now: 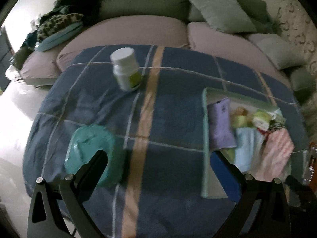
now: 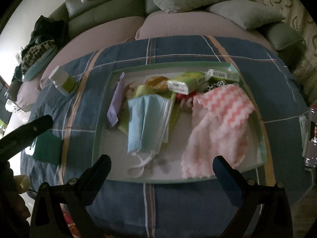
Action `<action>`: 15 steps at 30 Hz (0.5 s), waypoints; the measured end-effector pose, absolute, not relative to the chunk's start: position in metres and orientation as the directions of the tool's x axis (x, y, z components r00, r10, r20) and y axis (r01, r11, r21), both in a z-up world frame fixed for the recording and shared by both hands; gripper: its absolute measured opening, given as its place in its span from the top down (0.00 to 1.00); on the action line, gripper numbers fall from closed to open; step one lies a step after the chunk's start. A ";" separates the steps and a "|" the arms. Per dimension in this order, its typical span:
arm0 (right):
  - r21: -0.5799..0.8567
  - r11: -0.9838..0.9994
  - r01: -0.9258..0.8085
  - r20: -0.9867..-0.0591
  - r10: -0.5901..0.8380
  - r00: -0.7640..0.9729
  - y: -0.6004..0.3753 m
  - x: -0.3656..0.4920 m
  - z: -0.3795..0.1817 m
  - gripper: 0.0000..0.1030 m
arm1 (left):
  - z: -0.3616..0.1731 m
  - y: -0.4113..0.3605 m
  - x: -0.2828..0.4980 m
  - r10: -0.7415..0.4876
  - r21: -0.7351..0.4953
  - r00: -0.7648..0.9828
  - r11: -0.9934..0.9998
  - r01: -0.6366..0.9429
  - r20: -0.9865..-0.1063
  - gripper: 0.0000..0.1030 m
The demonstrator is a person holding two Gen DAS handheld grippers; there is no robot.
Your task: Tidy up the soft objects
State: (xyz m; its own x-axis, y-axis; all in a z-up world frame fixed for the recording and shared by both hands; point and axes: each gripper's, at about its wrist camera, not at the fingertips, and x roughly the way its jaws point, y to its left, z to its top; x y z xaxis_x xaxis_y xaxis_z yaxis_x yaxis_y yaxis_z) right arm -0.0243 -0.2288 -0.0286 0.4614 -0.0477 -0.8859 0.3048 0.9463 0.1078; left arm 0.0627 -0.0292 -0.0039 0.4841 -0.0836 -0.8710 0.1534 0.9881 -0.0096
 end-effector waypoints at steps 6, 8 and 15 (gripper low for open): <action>0.091 0.945 0.313 -0.871 -0.076 0.485 -0.223 -0.041 -0.025 0.00 | -0.006 -0.011 0.046 -0.062 0.000 0.492 0.992 0.125 -0.868 0.00; 0.095 0.943 0.319 -0.868 -0.078 0.490 -0.222 -0.045 -0.026 0.00 | -0.008 -0.009 0.042 -0.027 0.037 0.504 0.992 0.117 -0.863 0.00; 0.099 0.933 0.345 -0.872 -0.086 0.482 -0.223 -0.055 -0.034 0.00 | -0.018 -0.010 0.027 0.023 0.108 0.524 0.985 0.133 -0.851 0.00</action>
State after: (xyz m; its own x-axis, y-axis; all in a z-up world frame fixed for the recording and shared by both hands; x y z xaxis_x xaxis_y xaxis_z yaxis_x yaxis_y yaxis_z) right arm -0.0549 -0.2233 -0.0342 0.4823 -0.0858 -0.8718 0.3453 0.9332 0.0992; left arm 0.0272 -0.0101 -0.0179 0.5239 0.0229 -0.8514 0.1331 0.9851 0.1084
